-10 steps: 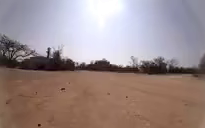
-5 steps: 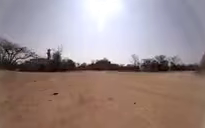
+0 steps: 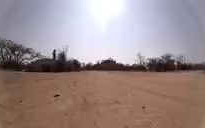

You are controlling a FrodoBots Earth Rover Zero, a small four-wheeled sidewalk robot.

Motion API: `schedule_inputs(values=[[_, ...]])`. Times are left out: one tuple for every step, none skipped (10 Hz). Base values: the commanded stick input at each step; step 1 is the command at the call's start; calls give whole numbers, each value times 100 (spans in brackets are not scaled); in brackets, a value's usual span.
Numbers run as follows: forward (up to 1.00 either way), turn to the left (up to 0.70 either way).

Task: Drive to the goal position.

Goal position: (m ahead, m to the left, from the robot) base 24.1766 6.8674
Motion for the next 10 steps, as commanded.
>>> schedule_inputs(values=[[100, 0], [100, 0], [100, 0], [100, 0], [100, 0], [100, 0], [100, 0], [100, 0], [100, 0], [100, 0]])
